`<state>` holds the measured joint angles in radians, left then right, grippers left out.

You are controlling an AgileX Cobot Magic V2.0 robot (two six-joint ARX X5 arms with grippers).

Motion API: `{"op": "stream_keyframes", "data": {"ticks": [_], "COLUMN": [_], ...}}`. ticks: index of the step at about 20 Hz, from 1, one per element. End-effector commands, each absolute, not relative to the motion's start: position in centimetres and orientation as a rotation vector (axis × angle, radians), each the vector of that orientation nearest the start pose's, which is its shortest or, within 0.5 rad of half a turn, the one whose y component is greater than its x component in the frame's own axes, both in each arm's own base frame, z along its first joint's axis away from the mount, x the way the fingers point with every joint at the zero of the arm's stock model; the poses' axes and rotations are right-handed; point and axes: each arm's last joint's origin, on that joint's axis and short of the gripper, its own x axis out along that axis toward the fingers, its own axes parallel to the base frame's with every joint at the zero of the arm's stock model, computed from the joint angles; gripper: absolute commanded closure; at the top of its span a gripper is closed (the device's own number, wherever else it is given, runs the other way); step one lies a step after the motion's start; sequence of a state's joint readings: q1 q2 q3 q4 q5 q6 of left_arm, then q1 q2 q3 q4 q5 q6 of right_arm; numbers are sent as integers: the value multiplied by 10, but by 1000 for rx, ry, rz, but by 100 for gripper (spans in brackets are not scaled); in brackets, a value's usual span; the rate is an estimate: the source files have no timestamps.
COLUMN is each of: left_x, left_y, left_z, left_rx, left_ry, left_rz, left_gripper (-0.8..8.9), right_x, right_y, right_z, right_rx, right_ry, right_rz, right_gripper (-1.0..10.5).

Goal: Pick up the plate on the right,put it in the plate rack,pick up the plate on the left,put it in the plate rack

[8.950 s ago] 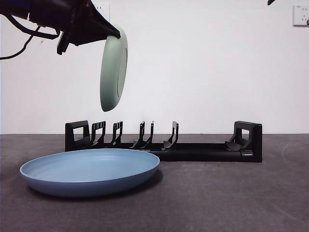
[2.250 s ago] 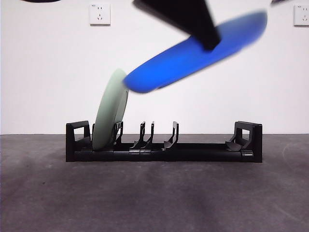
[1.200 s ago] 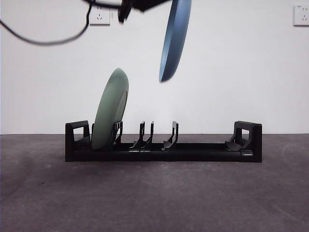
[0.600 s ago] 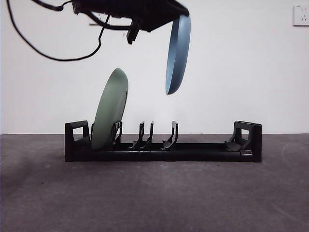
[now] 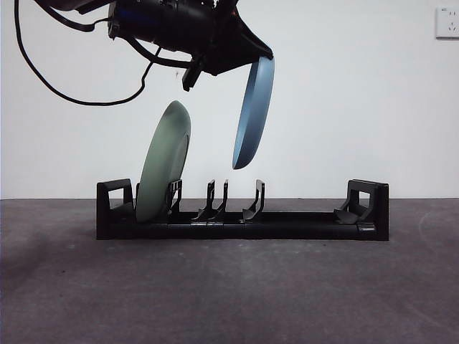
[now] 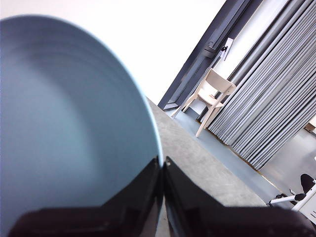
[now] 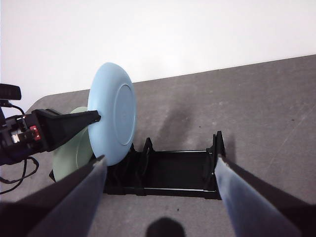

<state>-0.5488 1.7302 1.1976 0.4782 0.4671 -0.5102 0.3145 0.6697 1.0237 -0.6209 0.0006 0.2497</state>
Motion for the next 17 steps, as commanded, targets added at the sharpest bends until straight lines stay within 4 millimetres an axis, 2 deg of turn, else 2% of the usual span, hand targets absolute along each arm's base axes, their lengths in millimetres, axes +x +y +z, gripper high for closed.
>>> {"op": "stream_keyframes", "data": {"ticks": [1, 9, 17], "left_x": [336, 339, 339], "left_y": [-220, -222, -222], "left_z": [276, 257, 255], "left_rx": [-439, -369, -342], "left_ry": [327, 403, 409], "left_rz": [-978, -932, -928], "left_gripper": [823, 823, 822], "right_x": [111, 111, 113], "right_y": [36, 36, 37], "right_z": [383, 383, 382], "right_rx": [196, 195, 194], "right_ry": [299, 303, 309], "right_rz": [276, 276, 275], "right_gripper": [574, 574, 574]}}
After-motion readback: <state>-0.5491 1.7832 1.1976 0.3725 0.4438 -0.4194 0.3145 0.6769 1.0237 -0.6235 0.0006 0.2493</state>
